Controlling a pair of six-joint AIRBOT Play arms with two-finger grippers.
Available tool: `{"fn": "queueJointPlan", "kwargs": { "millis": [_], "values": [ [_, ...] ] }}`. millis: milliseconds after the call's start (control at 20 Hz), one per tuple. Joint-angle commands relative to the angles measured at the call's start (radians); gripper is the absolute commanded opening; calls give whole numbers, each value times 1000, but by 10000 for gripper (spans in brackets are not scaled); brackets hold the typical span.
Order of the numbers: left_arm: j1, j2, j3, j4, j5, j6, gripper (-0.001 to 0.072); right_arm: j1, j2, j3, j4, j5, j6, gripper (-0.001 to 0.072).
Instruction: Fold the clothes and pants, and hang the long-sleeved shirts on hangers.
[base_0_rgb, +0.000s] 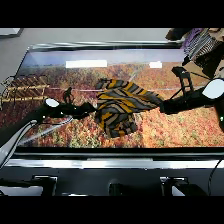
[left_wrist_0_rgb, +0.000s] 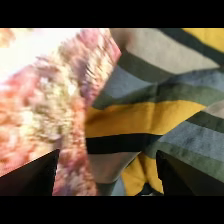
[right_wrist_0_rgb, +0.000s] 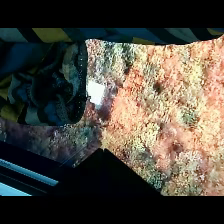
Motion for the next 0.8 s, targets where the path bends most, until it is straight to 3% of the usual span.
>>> {"fn": "queueJointPlan", "kwargs": {
  "millis": [0, 100, 150, 200, 250, 400, 450, 500, 550, 600, 750],
  "values": [
    [-48, -40, 2, -67, 6, 29, 711, 1, 1, 0, 0, -24, 0, 29],
    [-74, -40, 2, -67, 6, 29, 704, 1, 1, 0, 0, -47, 0, 29],
    [-82, -41, 2, -66, 6, 29, 532, 1, 1, 0, 1, -56, 0, 29],
    [-85, -41, 2, -66, 6, 29, 182, 1, 1, 0, 3, -60, 1, 29],
    [-83, -40, 2, -66, 11, 26, 19, 1, 1, 0, 13, -54, 2, 29],
    [-65, -34, 2, -66, 10, 18, 17, 1, 0, 0, 24, -72, 119, 44],
    [-60, -31, 2, -66, 10, 18, 16, 1, -2, -4, 4, -89, 201, 135],
    [-54, -28, 2, -66, 10, 17, 16, 1, -2, -21, -35, -109, 277, 292],
    [-50, -25, 2, -66, 10, 18, 16, 1, -5, -46, -86, -130, 356, 527],
    [-47, -23, 2, -66, 10, 17, 16, -1, -10, -73, -120, -162, 421, 700],
    [-46, -23, 2, -65, 10, 17, 16, -2, -71, -126, -123, -286, 493, 700]
  ]
}}
